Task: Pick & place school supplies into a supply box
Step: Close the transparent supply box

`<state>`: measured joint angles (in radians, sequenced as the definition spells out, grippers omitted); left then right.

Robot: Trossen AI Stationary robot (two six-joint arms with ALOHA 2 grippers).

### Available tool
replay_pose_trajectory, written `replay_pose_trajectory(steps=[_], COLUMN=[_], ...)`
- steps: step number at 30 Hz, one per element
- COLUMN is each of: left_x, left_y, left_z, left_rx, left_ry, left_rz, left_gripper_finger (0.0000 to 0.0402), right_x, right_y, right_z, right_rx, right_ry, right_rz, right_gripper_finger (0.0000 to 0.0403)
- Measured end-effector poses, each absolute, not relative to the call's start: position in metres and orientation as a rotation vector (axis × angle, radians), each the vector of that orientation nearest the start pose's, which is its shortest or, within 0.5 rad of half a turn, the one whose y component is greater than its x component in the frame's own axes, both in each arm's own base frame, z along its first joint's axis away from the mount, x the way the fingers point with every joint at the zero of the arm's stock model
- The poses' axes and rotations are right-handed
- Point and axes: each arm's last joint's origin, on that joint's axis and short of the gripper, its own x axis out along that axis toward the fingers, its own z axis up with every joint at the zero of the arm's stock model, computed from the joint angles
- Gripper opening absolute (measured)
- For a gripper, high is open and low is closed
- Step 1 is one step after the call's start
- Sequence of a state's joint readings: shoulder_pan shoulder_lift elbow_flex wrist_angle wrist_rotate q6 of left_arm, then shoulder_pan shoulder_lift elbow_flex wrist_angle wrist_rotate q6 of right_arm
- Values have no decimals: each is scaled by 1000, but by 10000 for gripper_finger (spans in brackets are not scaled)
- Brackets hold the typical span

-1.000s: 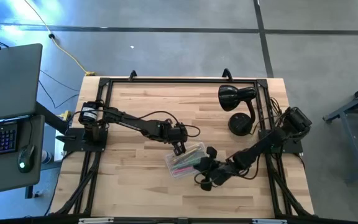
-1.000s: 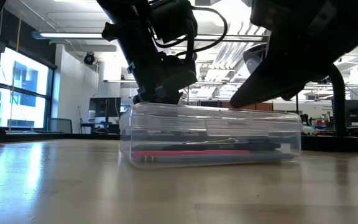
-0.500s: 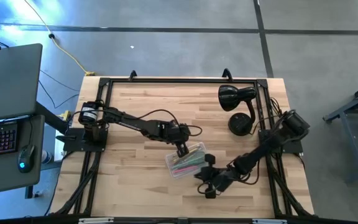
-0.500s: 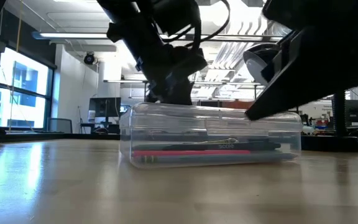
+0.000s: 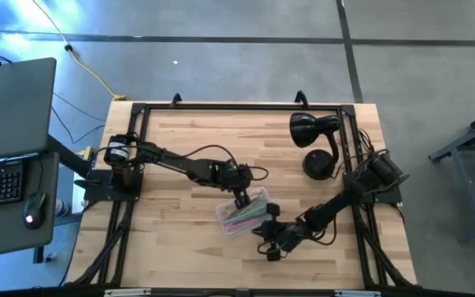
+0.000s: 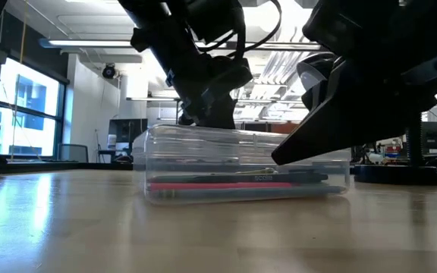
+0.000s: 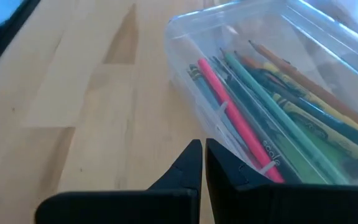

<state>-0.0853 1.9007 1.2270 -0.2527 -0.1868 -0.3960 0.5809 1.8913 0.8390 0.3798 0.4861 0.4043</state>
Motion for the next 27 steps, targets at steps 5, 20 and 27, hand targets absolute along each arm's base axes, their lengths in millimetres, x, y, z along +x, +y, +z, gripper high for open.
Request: replay_pose_trajectory(steps=[5, 20, 27], left_x=[391, 392, 392], left_y=[-28, -27, -26], left_z=[170, 171, 171], left_rx=[-243, -240, -236], left_ry=[885, 875, 873], left_rz=[272, 272, 279], left_gripper_finger=[9, 10, 9], right_x=[299, 312, 322], right_y=[178, 149, 134], right_z=[111, 108, 110], right_rx=[-34, -95, -87], right_ry=[581, 630, 613], right_rz=[-68, -106, -114], right_gripper_finger=[0, 0, 0])
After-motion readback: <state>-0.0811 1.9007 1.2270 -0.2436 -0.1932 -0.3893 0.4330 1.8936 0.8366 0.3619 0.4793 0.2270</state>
